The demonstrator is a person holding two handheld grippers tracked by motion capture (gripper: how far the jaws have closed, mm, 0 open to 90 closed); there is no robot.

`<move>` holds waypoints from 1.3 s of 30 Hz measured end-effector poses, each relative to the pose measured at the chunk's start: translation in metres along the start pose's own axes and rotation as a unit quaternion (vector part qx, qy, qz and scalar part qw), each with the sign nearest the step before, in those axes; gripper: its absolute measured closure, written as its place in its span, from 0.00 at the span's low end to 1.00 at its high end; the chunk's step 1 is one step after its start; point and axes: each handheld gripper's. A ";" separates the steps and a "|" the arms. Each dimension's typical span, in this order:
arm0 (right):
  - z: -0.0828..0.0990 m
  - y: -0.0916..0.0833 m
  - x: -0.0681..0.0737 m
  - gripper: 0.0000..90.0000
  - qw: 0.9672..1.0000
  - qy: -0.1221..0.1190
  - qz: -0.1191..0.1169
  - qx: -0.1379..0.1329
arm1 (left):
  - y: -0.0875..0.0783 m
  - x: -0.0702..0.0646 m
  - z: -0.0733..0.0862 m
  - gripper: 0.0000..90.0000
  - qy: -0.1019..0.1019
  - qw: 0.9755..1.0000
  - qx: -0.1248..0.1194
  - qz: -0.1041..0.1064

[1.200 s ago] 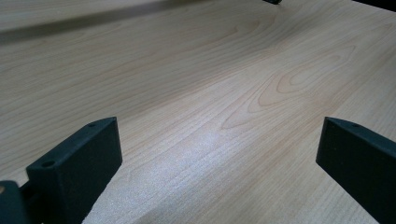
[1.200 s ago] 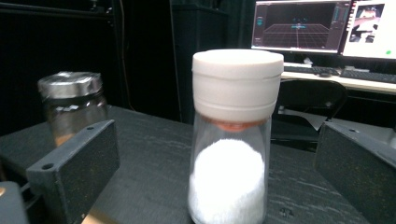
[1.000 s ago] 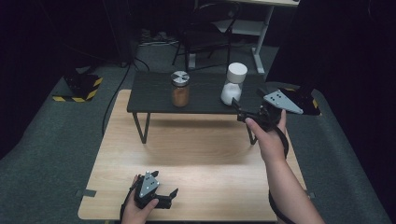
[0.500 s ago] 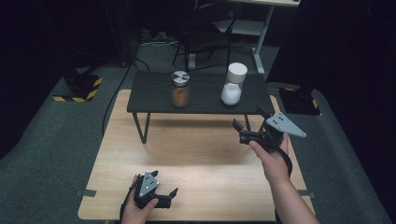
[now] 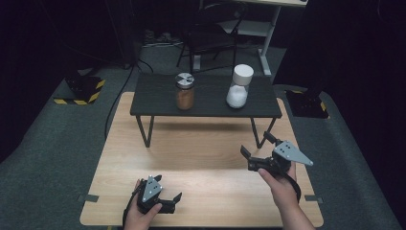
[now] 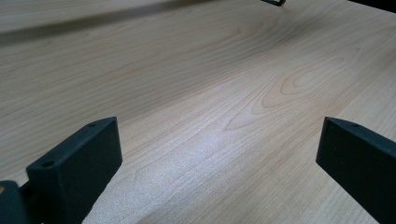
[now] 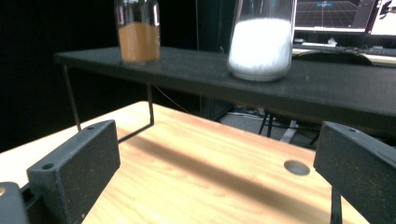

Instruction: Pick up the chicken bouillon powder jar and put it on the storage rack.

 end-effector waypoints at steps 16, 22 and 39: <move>0.045 -0.024 0.010 0.00 0.999 0.004 -0.002 0.044 | 0.000 -0.001 0.000 0.00 0.003 1.000 0.000 0.000; 0.059 -0.031 0.012 0.00 0.998 0.011 0.004 0.062 | 0.000 -0.001 0.000 0.00 0.005 1.000 0.000 0.000; 0.081 -0.045 0.006 0.00 0.991 0.015 0.016 0.133 | 0.001 -0.001 -0.001 0.00 0.008 1.000 0.003 0.001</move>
Point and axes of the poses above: each handheld gripper's, and its own axes: y roughly forward along the jaws, z roughly out of its underside, x roughly to its left, and after that the axes turned 5 degrees about -z, right-handed
